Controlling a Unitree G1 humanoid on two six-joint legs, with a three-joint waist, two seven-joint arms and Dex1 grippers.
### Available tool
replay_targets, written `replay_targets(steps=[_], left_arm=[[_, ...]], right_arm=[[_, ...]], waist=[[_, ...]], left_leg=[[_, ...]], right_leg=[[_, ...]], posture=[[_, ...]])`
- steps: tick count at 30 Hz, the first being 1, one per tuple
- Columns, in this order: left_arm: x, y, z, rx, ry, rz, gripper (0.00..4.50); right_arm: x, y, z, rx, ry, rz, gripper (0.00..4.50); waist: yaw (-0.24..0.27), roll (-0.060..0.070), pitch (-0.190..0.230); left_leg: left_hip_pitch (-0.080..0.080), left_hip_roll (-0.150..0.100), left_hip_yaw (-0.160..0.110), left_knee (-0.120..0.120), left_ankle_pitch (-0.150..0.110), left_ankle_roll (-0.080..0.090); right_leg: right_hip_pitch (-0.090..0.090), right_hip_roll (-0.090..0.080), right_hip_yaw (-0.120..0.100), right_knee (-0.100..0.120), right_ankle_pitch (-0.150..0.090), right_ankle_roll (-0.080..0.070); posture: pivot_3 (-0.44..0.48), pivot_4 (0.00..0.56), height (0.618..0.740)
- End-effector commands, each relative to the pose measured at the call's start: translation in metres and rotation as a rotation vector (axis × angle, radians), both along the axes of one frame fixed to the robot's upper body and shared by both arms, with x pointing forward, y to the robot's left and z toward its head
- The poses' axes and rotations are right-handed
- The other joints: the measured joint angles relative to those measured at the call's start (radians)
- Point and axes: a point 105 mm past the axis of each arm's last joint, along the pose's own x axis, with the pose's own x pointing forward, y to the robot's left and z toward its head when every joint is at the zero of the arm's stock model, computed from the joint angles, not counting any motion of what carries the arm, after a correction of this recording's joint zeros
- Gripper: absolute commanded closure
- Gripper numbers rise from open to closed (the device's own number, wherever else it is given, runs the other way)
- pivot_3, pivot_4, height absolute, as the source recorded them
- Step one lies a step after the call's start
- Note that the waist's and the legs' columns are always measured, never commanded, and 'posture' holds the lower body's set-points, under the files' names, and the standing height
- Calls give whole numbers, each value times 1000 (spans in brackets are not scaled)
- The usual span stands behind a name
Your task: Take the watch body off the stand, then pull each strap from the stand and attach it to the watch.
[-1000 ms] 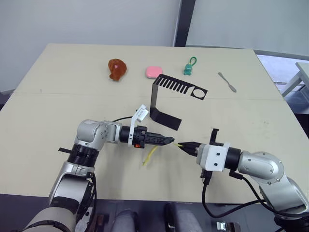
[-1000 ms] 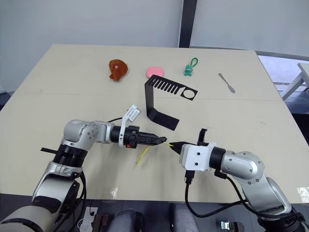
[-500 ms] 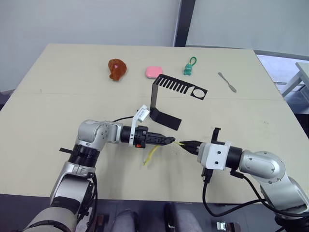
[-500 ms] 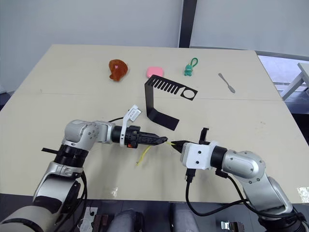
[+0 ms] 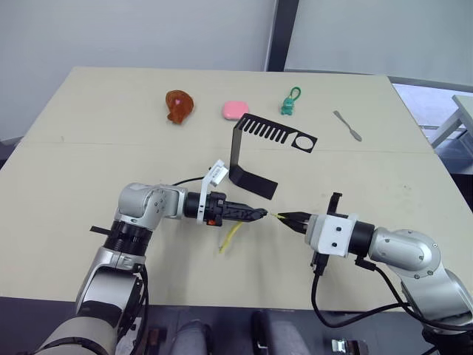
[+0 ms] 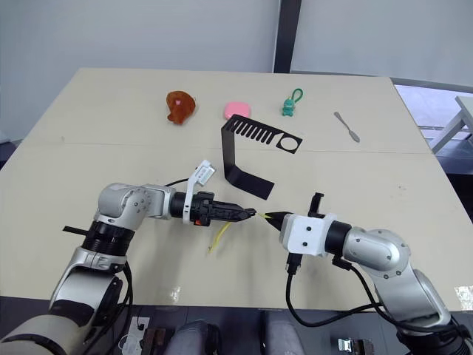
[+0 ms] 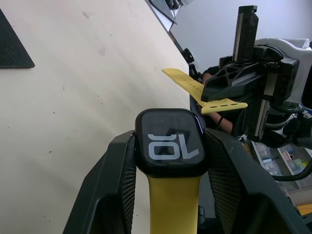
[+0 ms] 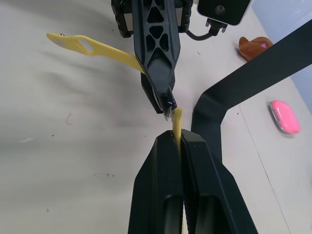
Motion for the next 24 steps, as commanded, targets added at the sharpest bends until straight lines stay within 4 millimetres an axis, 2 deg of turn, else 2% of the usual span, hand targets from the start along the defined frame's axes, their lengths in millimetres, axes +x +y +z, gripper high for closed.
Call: replay_targets(steps=[1,24], left_arm=[[-2,-2,15,-47,-50,-19,2898],[0,-5,17,-58,-50,-10,2898]], right_arm=[[1,3,5,20,-29,-2,4500],[0,2,7,19,-27,-9,4500]], waist=[[0,0,0],[0,0,0]], left_leg=[[0,0,0,0,0,0],[0,0,0,0,0,0]], right_leg=[[0,0,0,0,0,0],[0,0,0,0,0,0]], posture=[[0,150,740],[0,150,740]])
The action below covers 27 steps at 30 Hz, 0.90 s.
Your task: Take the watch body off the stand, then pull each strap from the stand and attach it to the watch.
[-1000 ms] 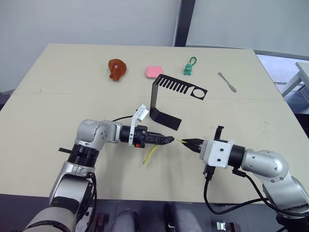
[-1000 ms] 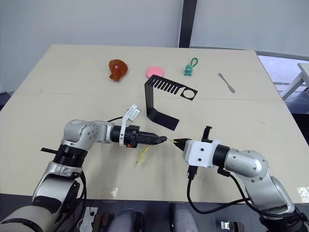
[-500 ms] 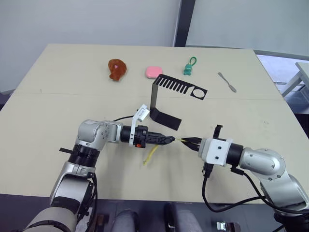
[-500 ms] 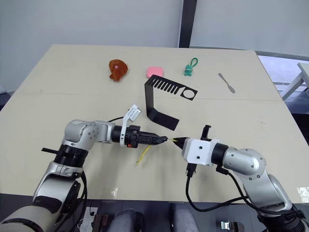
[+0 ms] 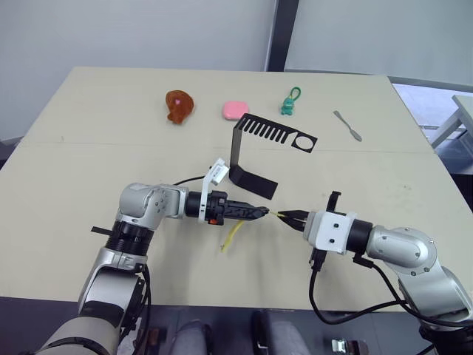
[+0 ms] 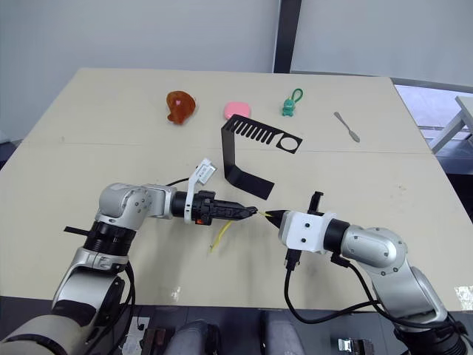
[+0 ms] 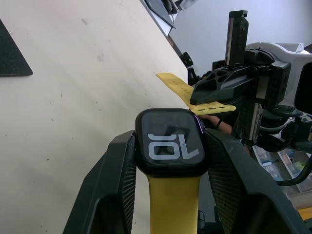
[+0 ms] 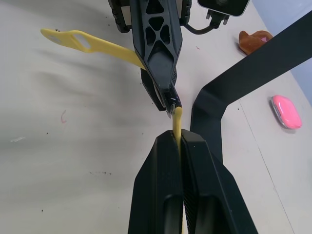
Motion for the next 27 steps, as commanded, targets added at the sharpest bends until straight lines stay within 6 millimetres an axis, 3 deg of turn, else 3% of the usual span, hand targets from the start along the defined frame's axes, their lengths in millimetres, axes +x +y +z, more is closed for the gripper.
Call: replay_targets(steps=[1,27], left_arm=[[-1,-4,15,-44,-47,-20,2898],[-12,-12,15,-59,-32,-52,2898]], right_arm=[[-2,2,9,15,-43,2,4500],[4,13,15,18,-81,10,4500]], waist=[[0,0,0],[0,0,0]], left_leg=[[0,0,0,0,0,0],[0,0,0,0,0,0]], right_leg=[[0,0,0,0,0,0],[0,0,0,0,0,0]], posture=[[0,150,740],[0,150,740]])
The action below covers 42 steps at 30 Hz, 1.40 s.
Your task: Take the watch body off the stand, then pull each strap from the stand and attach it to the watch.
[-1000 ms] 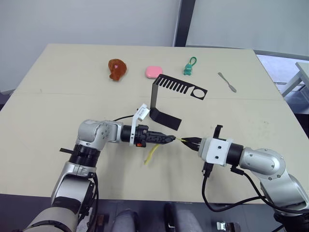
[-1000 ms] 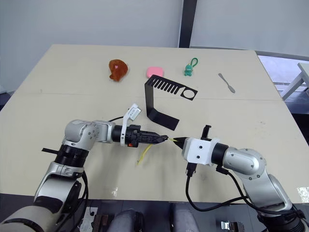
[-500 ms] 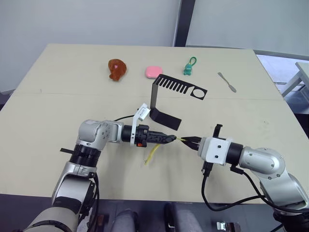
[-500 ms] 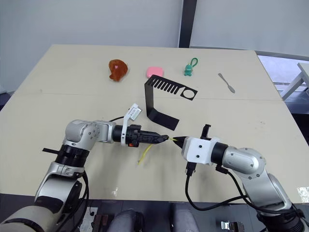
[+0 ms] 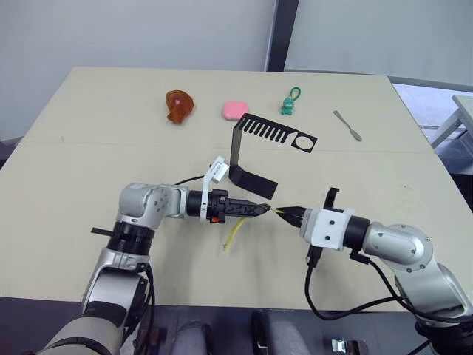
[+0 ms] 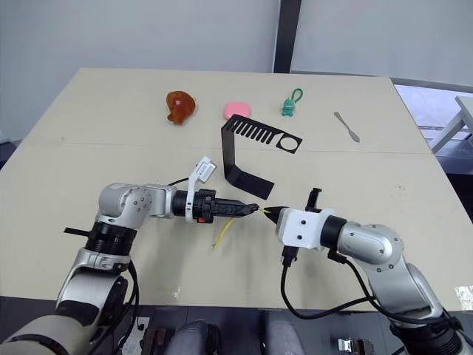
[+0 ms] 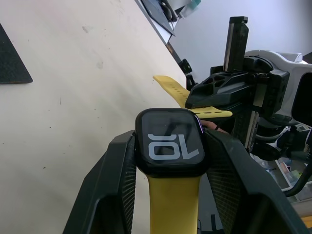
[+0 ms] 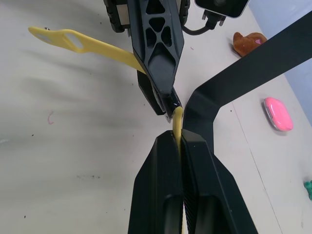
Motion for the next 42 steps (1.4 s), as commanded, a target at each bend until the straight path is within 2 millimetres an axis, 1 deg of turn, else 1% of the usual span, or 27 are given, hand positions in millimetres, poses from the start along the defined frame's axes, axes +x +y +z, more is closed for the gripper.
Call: replay_targets(steps=[1,19,42], left_arm=[[-11,-11,10,-43,-31,-68,2898],[-10,-16,14,-62,-36,-62,2898],[-11,-21,15,-73,-37,-73,2898]], right_arm=[[-2,8,12,27,-53,18,4500],[3,14,14,19,-49,33,4500],[5,14,13,8,-43,19,4500]], waist=[[1,0,0],[1,0,0],[1,0,0]], left_leg=[[0,0,0,0,0,0],[0,0,0,0,0,0],[0,0,0,0,0,0]], right_leg=[[0,0,0,0,0,0],[0,0,0,0,0,0],[0,0,0,0,0,0]], posture=[[0,150,740],[0,150,740],[0,150,740]])
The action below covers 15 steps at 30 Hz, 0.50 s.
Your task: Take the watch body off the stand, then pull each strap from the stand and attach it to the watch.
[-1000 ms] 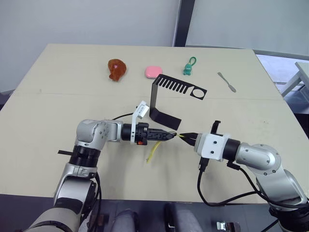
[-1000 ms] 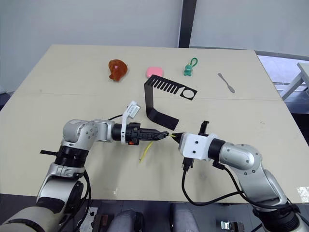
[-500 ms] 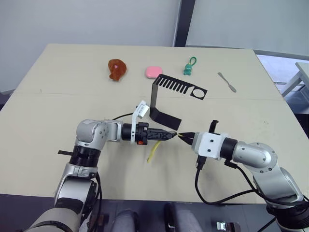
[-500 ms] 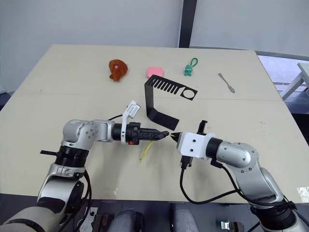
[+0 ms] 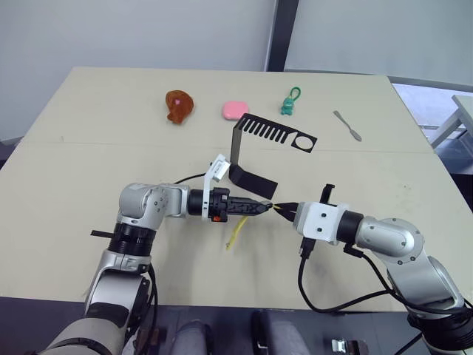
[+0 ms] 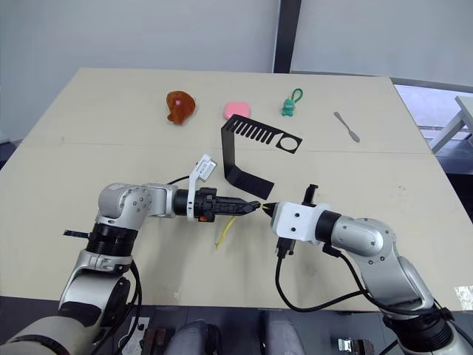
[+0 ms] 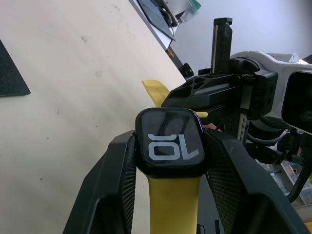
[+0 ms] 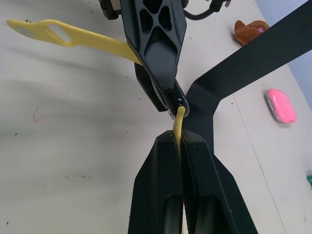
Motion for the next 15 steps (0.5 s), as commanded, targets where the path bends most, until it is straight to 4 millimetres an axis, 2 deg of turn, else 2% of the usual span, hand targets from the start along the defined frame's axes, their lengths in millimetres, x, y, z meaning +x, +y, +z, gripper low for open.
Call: replay_targets(steps=[1,15], left_arm=[[-12,-15,13,-52,-38,-83,2898],[-11,-15,14,-58,-36,-77,2898]], right_arm=[[-5,12,14,26,-61,51,4500],[-4,13,15,27,-62,52,4500]], waist=[[0,0,0],[0,0,0]], left_leg=[[0,0,0,0,0,0],[0,0,0,0,0,0]], right_leg=[[0,0,0,0,0,0],[0,0,0,0,0,0]], posture=[[0,150,740],[0,150,740]])
